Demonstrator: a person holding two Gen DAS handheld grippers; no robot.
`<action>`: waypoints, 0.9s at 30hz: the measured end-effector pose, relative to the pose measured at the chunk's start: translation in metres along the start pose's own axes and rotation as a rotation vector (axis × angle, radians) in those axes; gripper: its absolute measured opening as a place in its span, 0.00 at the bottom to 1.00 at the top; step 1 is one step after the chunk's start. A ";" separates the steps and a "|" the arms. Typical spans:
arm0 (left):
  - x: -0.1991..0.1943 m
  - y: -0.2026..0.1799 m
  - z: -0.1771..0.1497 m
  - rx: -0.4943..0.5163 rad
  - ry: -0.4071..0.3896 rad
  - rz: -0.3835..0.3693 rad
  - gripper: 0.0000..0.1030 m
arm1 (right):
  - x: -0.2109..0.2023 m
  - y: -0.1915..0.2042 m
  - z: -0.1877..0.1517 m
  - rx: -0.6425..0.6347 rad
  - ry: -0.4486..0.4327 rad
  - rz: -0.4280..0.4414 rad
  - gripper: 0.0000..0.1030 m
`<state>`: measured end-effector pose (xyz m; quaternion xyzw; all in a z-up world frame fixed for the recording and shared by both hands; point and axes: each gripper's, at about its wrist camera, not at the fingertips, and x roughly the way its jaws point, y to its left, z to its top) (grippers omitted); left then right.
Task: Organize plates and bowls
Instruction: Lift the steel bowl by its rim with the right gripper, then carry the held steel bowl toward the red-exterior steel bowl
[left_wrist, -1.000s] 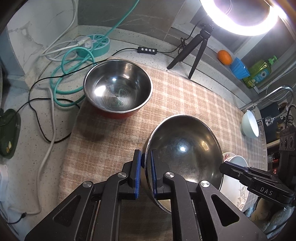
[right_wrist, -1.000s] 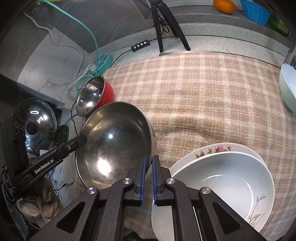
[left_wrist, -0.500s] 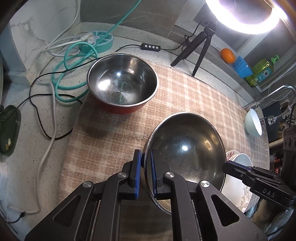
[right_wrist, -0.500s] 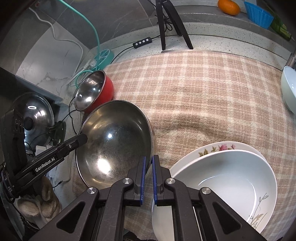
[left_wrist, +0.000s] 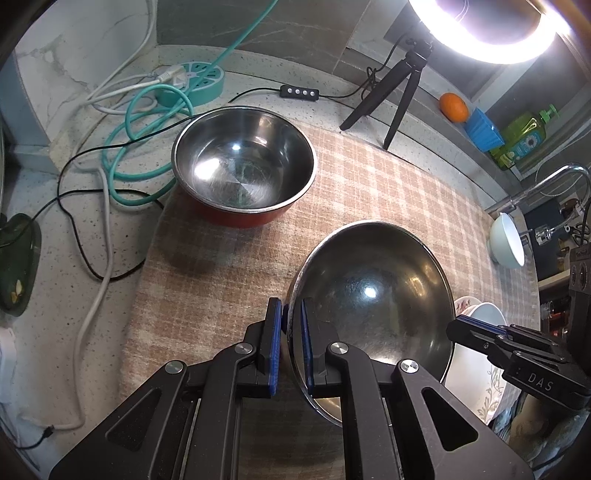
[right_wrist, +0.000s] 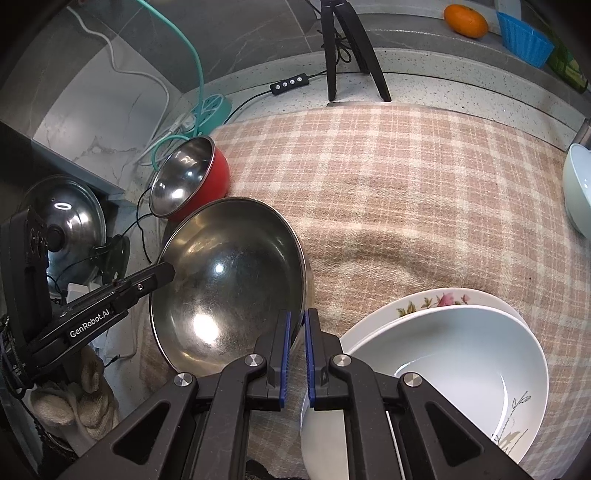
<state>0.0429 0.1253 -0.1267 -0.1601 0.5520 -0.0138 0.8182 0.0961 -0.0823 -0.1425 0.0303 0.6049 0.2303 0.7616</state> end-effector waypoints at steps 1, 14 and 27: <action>0.000 0.001 0.000 -0.001 0.001 -0.003 0.08 | 0.000 0.000 0.000 -0.004 0.000 -0.002 0.07; -0.023 0.017 0.002 -0.031 -0.059 0.003 0.15 | -0.020 -0.001 0.011 -0.005 -0.053 -0.027 0.07; -0.055 0.044 0.017 -0.102 -0.133 -0.004 0.15 | -0.048 0.013 0.038 -0.019 -0.124 0.013 0.07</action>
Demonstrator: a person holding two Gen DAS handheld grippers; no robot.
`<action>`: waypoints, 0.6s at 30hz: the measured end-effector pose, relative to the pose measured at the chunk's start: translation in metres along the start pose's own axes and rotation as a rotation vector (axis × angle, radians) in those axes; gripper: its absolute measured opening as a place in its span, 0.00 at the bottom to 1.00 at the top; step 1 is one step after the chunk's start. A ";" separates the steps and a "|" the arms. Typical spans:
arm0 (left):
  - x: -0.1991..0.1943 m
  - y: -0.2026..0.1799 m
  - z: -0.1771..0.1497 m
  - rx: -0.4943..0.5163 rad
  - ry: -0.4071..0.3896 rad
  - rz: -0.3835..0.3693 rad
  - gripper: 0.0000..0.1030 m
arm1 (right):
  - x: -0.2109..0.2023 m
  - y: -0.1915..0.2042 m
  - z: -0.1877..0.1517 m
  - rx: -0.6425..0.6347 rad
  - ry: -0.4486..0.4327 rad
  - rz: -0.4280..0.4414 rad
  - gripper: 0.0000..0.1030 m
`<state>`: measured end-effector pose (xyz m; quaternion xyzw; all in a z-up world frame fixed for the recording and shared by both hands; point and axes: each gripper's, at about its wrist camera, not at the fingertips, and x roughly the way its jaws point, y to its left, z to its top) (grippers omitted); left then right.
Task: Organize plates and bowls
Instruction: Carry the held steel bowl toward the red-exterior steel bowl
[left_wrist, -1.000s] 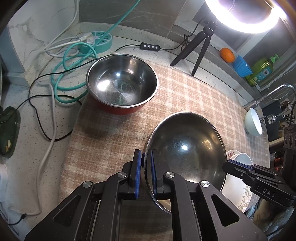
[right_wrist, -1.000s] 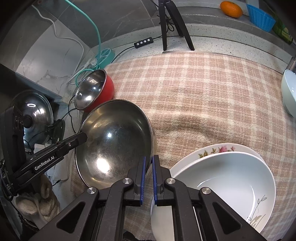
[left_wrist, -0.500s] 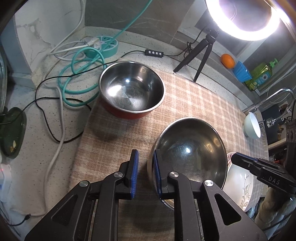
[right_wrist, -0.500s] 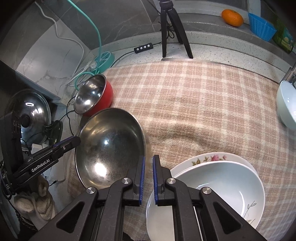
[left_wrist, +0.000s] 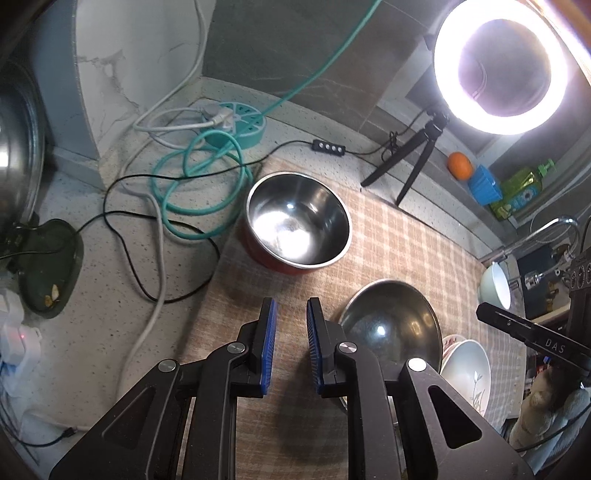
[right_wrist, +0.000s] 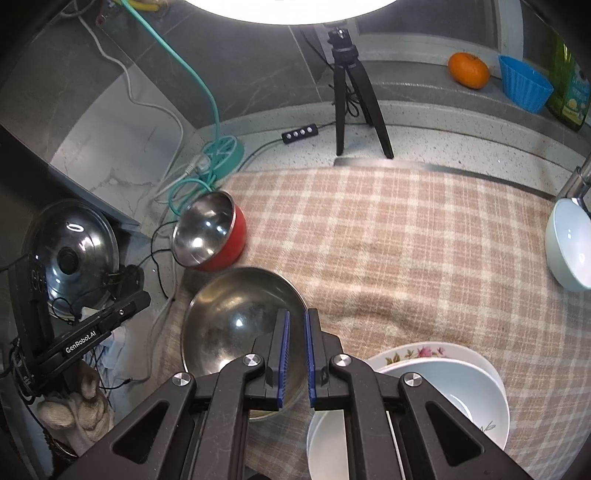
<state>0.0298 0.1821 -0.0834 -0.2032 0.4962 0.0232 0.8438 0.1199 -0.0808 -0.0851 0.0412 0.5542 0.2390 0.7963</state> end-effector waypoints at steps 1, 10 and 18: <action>-0.001 0.003 0.002 -0.003 -0.004 0.006 0.15 | -0.001 0.002 0.003 -0.001 -0.005 0.007 0.08; 0.009 0.024 0.017 -0.053 -0.007 0.024 0.15 | 0.010 0.019 0.027 -0.012 -0.011 0.051 0.08; 0.028 0.043 0.036 -0.110 0.018 -0.003 0.15 | 0.041 0.029 0.047 0.037 0.029 0.118 0.14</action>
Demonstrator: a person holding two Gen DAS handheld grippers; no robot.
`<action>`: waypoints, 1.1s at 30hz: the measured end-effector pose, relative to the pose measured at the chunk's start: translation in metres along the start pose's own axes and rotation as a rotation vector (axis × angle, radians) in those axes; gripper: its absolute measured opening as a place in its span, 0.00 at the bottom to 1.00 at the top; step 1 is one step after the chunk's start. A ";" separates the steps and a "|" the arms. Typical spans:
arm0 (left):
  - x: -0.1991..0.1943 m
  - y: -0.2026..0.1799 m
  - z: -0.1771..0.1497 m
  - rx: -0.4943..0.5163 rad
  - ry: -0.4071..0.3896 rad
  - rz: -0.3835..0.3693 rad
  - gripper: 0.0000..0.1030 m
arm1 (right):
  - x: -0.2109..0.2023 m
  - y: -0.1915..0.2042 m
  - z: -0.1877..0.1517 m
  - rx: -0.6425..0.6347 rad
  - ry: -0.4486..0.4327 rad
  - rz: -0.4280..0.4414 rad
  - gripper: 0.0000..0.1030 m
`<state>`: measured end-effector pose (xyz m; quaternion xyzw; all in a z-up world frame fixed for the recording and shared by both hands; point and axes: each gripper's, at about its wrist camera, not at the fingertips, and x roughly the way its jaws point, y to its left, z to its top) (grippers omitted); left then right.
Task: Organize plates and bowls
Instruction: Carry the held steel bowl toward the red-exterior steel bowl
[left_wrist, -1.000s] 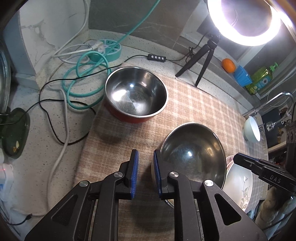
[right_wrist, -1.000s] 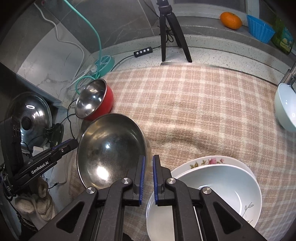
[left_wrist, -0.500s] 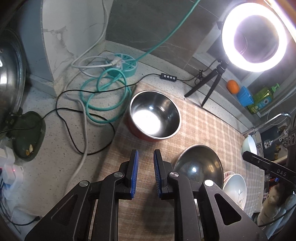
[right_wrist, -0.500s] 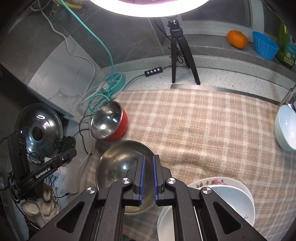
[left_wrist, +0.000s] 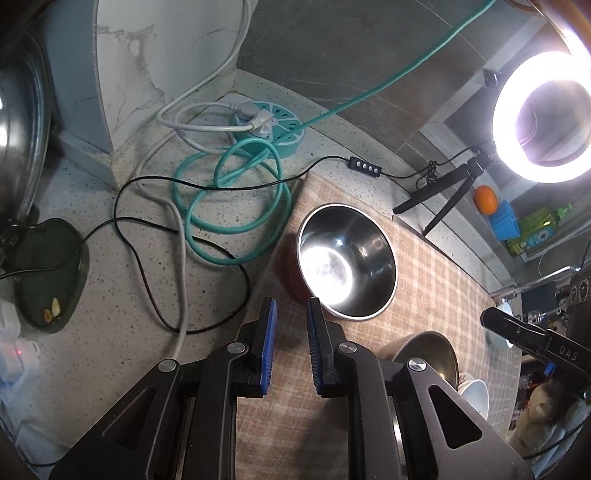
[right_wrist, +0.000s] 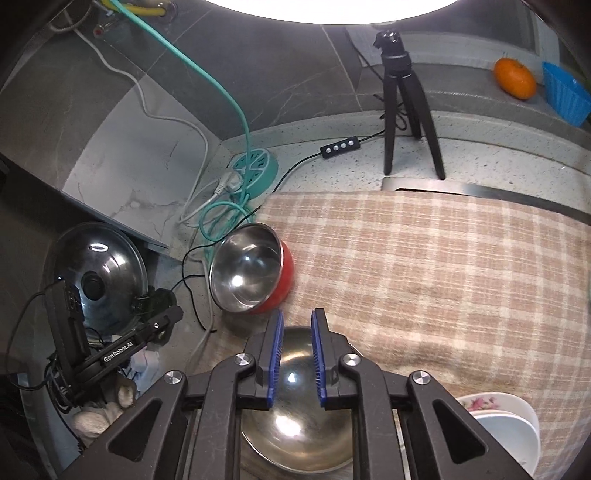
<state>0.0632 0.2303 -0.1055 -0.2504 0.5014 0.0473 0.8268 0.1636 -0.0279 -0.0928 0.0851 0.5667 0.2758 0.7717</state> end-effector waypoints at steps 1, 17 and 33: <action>0.002 0.000 0.002 0.001 0.003 -0.001 0.15 | 0.005 0.002 0.003 0.003 0.007 0.004 0.14; 0.035 0.002 0.031 -0.016 0.051 -0.027 0.15 | 0.070 0.017 0.036 0.004 0.081 0.000 0.14; 0.056 0.004 0.035 -0.020 0.082 -0.018 0.15 | 0.108 0.017 0.047 -0.013 0.151 -0.044 0.14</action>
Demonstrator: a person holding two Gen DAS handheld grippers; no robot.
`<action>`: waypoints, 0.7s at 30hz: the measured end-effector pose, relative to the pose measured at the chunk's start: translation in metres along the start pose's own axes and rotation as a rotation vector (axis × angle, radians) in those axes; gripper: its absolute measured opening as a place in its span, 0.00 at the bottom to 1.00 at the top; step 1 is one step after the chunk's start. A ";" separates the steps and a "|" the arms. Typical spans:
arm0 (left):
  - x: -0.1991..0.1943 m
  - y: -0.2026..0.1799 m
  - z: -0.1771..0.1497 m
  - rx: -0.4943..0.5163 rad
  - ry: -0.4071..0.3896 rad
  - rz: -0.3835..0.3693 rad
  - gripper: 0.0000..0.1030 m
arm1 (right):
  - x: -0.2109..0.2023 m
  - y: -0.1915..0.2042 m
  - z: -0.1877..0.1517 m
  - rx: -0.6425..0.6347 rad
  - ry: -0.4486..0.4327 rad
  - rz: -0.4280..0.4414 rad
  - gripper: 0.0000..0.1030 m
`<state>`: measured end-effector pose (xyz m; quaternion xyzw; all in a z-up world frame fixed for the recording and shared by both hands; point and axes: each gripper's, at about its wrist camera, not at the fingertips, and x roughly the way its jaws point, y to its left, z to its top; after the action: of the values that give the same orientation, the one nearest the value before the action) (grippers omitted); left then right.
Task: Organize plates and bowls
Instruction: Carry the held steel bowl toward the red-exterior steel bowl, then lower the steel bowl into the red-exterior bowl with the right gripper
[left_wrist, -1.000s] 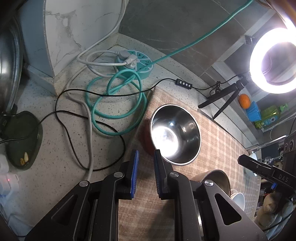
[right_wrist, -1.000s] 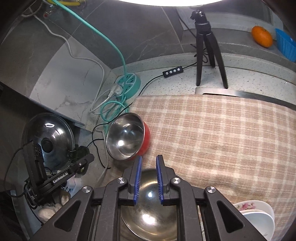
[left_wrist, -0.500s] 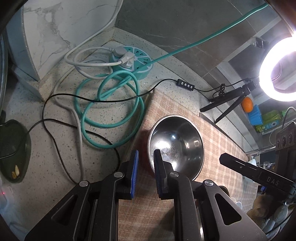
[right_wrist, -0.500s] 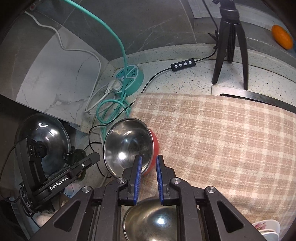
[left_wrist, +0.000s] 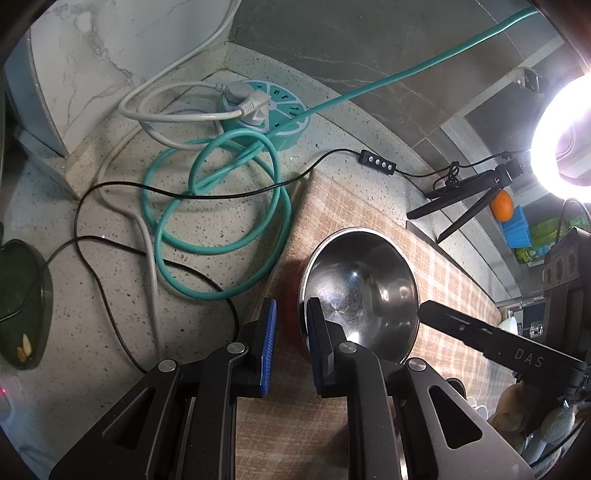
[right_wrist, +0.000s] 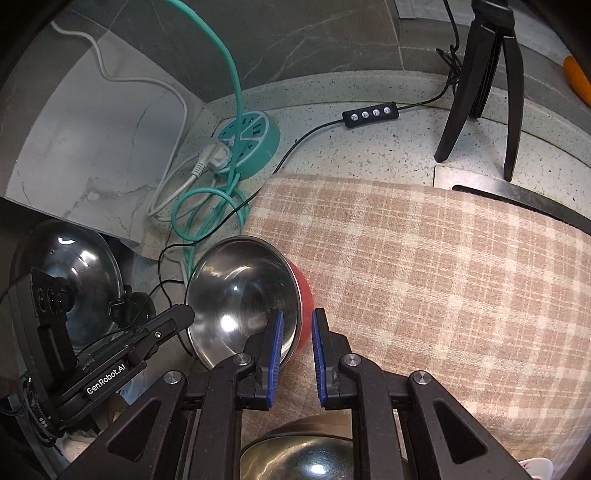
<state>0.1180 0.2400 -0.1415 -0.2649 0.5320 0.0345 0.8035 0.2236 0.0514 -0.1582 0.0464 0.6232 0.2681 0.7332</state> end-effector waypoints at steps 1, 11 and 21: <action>0.001 0.000 0.000 0.002 -0.001 0.002 0.15 | 0.002 0.001 0.000 -0.001 0.004 0.000 0.14; 0.005 -0.001 0.000 0.003 0.001 0.005 0.10 | 0.012 0.003 0.001 -0.014 0.027 -0.013 0.14; 0.005 -0.005 -0.001 0.007 0.005 0.004 0.07 | 0.014 0.004 0.000 -0.011 0.032 -0.014 0.09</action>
<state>0.1214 0.2344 -0.1446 -0.2611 0.5346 0.0334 0.8031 0.2230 0.0610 -0.1689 0.0340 0.6336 0.2671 0.7253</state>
